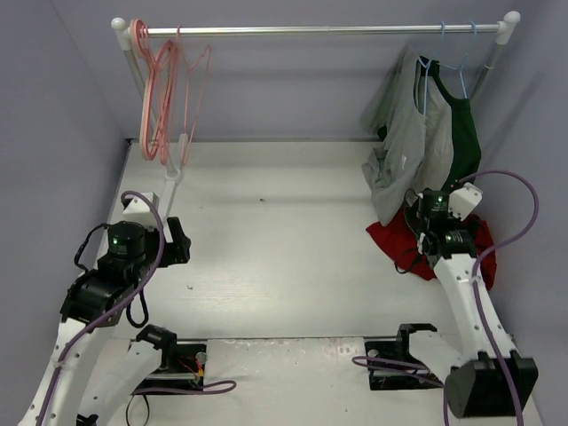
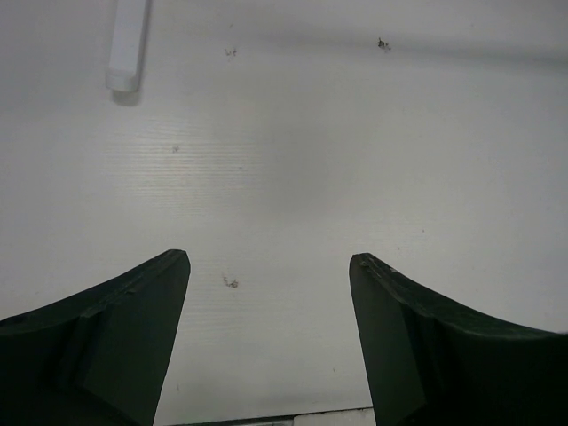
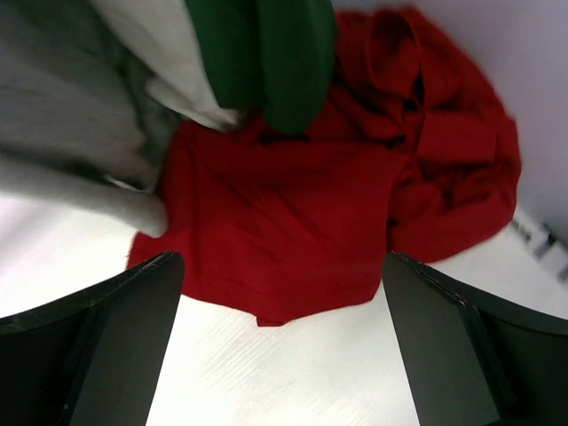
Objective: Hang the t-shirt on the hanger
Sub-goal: Pick up the T-shirt at the corner of the board.
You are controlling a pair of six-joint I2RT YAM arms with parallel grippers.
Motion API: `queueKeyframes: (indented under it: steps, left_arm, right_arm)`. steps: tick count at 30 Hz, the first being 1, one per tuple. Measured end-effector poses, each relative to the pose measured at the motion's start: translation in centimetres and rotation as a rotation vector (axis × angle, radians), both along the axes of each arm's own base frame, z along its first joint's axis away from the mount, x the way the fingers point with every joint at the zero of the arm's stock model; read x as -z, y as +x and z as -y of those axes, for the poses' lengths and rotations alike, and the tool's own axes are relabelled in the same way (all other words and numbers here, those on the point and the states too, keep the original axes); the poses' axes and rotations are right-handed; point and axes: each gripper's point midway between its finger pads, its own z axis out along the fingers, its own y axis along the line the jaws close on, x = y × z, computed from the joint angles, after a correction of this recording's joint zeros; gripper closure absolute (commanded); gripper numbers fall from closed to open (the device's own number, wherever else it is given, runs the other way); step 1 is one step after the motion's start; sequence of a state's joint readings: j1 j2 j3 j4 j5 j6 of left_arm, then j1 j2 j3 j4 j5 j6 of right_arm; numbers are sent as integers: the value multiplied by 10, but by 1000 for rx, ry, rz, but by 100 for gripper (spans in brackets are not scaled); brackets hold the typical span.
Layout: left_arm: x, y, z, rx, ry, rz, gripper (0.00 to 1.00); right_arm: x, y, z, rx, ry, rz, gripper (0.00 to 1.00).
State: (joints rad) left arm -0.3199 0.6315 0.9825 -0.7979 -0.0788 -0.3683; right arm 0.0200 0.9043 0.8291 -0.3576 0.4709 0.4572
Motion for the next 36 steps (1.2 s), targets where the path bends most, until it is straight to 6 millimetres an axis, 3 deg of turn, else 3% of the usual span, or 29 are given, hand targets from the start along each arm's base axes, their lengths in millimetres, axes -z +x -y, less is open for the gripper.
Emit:
queueKeyframes:
  steps: [8,13,16,19,20,21,22,23,24,26,29,36]
  left_arm:
    - [-1,2,7,1,-35,-50,27]
    - [-6,-4,8,5,-65,-29,27]
    - [-7,-8,8,8,-74,-18,27]
    - [-8,-10,8,8,-75,-15,27]
    - [-8,-10,8,9,-74,-17,27]
    - [-7,-10,8,9,-72,-19,27]
    - [-6,-11,7,9,-71,-23,27]
    - [-6,-11,7,9,-70,-25,27]
    - [-5,-11,7,9,-68,-28,27]
    - [-4,-10,7,11,-64,-32,27]
    - [-2,-8,9,16,-59,-44,27]
    - [5,4,15,31,-48,-83,27]
  right_arm:
    - [76,4,28,326,178,-134,0]
    - [130,-13,33,449,280,-211,2]
    - [158,-23,29,481,331,-259,11]
    - [176,-26,23,482,377,-278,38]
    - [180,-25,20,476,391,-278,58]
    - [182,-25,20,467,389,-283,70]
    - [182,-21,18,451,399,-275,80]
    - [180,-16,16,433,413,-260,96]
    - [178,-12,13,406,422,-250,100]
    - [168,-6,5,338,436,-225,100]
    - [131,6,-23,145,428,-153,100]
    - [7,19,-141,-474,424,3,100]
